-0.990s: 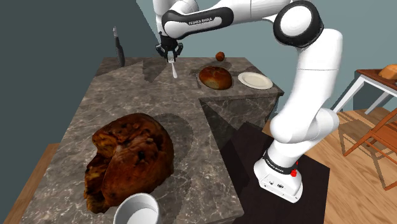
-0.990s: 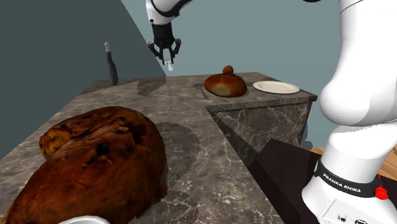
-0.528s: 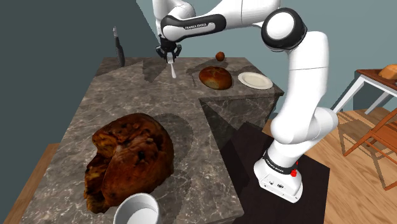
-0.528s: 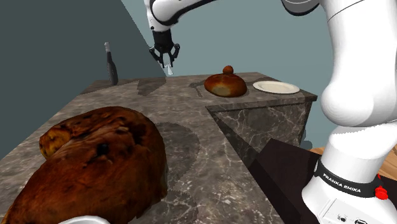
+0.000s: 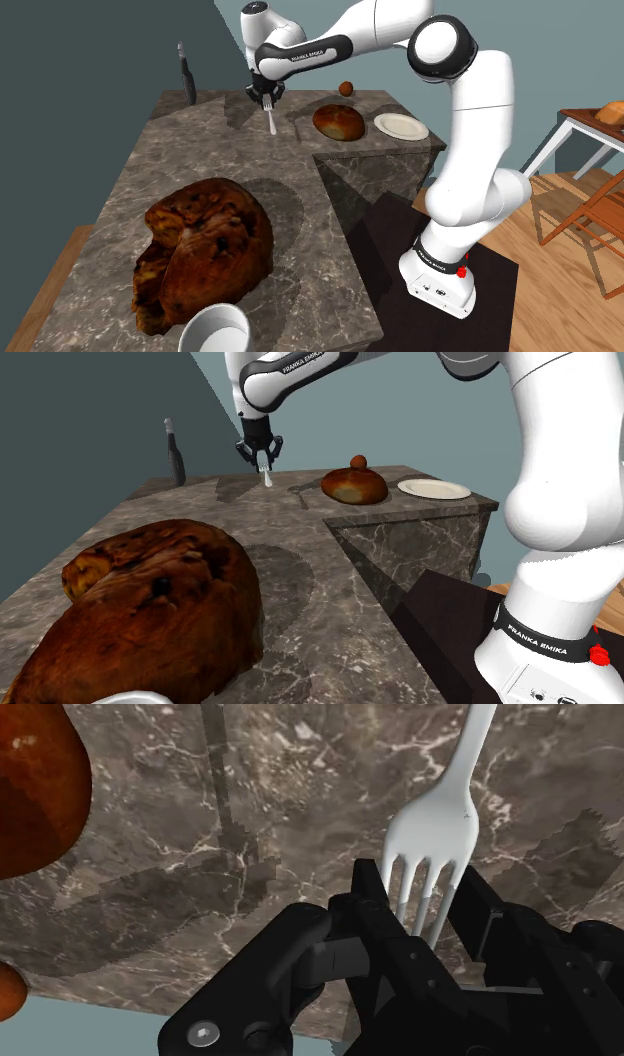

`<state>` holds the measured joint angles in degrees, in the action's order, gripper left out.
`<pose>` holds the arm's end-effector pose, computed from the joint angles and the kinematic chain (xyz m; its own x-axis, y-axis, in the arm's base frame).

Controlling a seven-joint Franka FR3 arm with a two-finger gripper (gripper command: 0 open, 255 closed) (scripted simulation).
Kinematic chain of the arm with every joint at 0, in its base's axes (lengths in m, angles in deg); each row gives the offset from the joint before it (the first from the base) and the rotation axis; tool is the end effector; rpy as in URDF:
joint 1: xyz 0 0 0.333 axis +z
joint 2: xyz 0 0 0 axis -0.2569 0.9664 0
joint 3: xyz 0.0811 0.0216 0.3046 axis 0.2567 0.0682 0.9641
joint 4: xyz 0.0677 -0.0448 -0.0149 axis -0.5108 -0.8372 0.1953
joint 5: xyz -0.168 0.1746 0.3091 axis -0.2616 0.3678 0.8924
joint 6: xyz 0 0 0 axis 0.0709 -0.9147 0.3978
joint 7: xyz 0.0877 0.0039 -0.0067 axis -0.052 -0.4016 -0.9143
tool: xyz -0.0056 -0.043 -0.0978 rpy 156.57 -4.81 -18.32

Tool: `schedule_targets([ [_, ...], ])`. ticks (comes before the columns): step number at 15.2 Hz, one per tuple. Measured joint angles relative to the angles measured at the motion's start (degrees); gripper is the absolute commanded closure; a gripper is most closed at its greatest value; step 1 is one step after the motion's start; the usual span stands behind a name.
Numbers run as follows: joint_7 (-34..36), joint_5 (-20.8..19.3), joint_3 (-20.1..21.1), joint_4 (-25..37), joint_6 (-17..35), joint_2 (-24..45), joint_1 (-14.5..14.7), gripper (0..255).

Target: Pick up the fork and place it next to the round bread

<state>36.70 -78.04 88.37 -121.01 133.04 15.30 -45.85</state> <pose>0.6996 -0.0052 0.4285 0.7472 -0.5748 0.3335 -0.6356 -0.7647 0.1061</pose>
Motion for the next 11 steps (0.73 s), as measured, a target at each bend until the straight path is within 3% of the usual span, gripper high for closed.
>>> schedule_targets([
  [11,3.62,-3.31,-1.87,-4.11,5.76,2.83,0.34,255],
])
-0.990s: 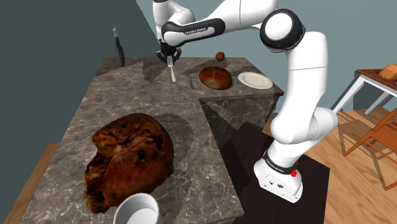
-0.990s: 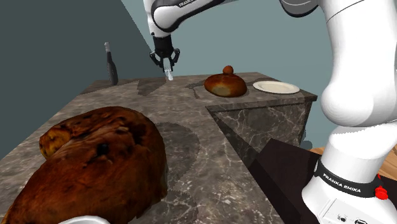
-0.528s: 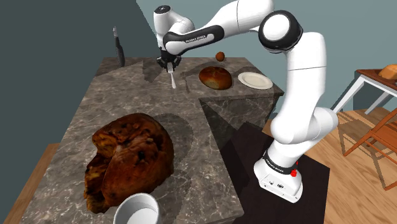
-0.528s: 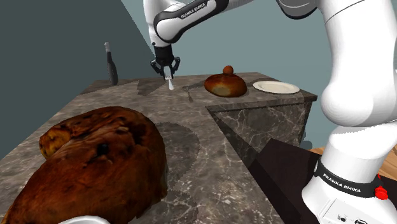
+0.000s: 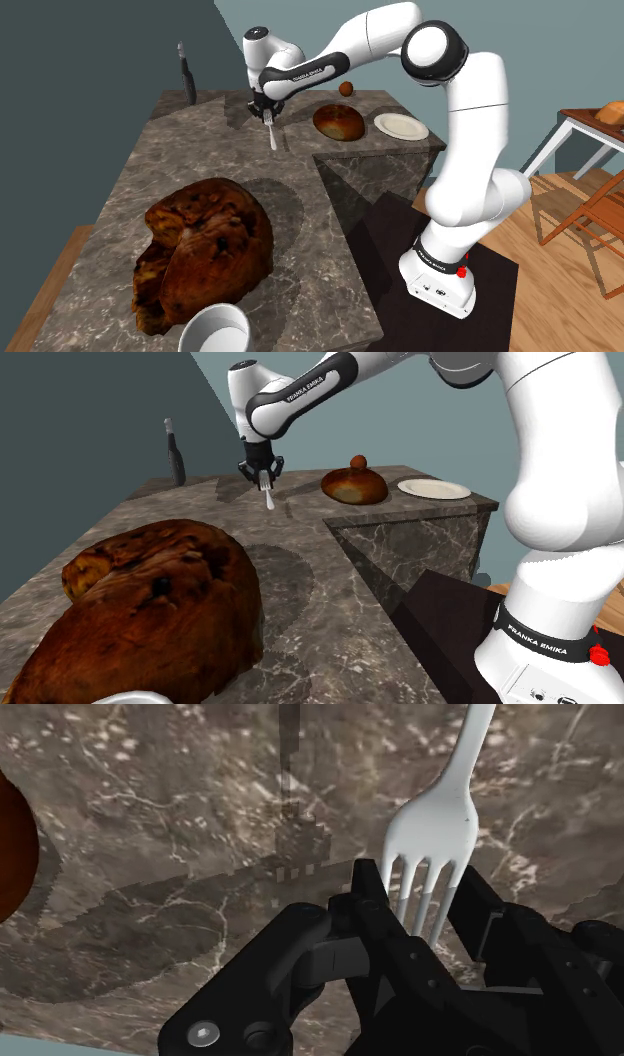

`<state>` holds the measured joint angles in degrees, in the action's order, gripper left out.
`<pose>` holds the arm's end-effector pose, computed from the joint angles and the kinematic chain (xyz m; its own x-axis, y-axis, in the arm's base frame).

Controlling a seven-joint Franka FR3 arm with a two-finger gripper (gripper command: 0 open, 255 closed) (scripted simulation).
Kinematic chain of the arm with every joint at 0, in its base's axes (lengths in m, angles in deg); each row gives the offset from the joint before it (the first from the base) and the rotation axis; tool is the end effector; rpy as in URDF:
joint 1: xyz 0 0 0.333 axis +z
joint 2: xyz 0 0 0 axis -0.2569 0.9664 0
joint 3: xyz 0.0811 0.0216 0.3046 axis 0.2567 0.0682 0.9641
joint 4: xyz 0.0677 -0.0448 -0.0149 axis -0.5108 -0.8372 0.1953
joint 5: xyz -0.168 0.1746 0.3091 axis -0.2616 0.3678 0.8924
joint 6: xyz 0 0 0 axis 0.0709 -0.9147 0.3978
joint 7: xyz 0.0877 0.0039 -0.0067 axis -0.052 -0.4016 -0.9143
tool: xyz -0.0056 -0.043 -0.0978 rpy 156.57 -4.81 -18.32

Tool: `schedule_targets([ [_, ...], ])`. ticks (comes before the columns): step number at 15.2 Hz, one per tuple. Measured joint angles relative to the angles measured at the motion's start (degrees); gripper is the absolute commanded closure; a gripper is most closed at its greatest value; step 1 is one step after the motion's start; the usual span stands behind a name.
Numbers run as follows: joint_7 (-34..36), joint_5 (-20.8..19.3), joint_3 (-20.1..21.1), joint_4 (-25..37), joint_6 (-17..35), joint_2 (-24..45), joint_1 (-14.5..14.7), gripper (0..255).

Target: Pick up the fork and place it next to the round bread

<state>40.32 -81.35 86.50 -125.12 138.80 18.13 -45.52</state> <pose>0.6993 -0.0061 0.3698 0.7472 -0.5750 0.3333 -0.6357 -0.7646 0.1061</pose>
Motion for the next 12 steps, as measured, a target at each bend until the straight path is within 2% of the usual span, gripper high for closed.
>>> schedule_targets([
  [6,1.88,-1.94,-1.19,-1.45,2.68,1.80,0.43,255],
  [12,2.18,-2.23,-1.36,-1.57,3.01,2.09,0.56,255],
])
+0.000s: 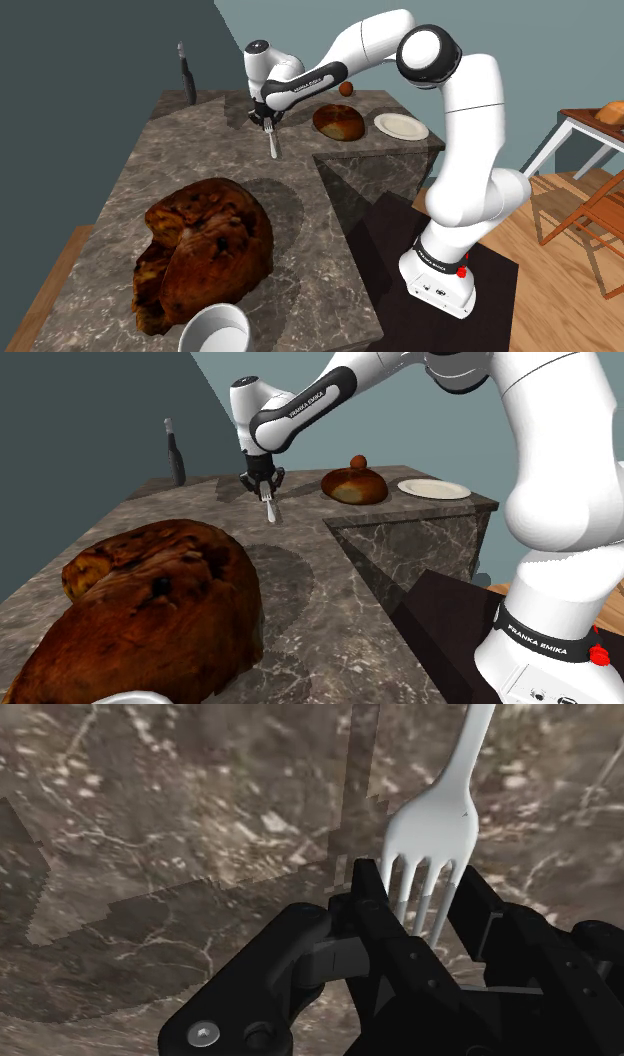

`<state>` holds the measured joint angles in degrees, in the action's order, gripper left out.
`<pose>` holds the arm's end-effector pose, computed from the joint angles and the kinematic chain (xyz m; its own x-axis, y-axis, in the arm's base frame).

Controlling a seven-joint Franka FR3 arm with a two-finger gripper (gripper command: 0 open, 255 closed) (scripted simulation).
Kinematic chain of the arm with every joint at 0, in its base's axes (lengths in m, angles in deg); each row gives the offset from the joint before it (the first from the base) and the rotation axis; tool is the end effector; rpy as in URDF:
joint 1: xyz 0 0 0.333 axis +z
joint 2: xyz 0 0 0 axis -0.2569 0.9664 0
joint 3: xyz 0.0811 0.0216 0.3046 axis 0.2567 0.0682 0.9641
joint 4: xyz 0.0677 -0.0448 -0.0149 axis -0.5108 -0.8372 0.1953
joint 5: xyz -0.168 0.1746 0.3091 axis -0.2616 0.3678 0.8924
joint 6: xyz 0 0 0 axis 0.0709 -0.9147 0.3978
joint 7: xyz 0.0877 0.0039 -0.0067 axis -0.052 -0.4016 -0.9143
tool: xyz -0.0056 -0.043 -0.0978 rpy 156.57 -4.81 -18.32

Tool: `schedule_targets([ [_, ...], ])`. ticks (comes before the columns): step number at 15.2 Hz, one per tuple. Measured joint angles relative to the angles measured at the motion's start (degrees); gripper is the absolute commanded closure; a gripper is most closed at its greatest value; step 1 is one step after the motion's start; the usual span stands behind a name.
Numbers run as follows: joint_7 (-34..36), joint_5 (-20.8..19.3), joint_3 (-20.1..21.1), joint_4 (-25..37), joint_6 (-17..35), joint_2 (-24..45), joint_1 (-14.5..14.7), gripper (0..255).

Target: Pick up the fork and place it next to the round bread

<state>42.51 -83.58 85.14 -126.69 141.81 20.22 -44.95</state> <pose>0.6989 -0.0063 0.3360 0.7472 -0.5749 0.3334 -0.6356 -0.7647 0.1059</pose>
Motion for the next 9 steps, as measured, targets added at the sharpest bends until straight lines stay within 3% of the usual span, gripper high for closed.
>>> schedule_targets([
  [1,0.00,0.00,0.00,0.00,0.00,0.00,0.00,0],
  [9,-0.27,1.09,0.90,-0.88,-0.85,-1.84,-0.49,0],
])
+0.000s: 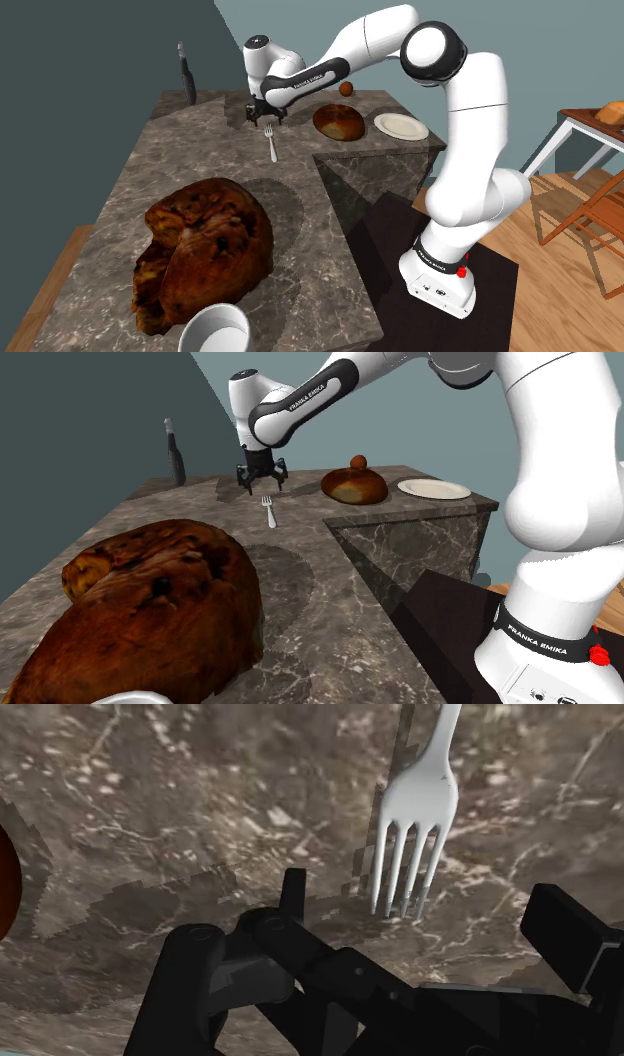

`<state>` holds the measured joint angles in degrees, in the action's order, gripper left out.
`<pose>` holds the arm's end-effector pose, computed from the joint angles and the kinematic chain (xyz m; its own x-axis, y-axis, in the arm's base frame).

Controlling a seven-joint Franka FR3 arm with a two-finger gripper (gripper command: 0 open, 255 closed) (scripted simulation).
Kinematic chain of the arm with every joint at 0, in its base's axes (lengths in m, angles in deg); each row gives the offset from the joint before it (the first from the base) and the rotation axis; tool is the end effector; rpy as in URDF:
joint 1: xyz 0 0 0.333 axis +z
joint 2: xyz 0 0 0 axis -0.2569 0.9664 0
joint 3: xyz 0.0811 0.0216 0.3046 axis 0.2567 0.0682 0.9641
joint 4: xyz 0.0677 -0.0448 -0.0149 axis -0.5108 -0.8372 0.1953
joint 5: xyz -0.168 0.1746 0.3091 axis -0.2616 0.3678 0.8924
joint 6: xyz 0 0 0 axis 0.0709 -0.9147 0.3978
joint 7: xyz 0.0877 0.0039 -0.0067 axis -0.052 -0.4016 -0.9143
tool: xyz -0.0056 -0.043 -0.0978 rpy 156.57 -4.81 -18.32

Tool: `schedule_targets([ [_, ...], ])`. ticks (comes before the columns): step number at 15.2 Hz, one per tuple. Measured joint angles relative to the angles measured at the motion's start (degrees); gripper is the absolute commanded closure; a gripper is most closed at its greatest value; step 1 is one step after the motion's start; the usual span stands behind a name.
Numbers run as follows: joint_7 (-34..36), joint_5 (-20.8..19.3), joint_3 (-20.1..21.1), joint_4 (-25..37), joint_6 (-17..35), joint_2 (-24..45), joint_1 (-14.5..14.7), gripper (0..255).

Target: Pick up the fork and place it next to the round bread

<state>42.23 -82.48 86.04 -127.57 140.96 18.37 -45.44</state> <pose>0.6937 -0.0012 0.3503 0.7473 -0.5748 0.3333 -0.6355 -0.7648 0.1059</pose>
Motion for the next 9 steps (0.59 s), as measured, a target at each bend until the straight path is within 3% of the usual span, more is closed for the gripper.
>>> schedule_targets([
  [9,-1.22,2.28,1.60,0.50,-2.79,-2.73,-0.33,0],
])
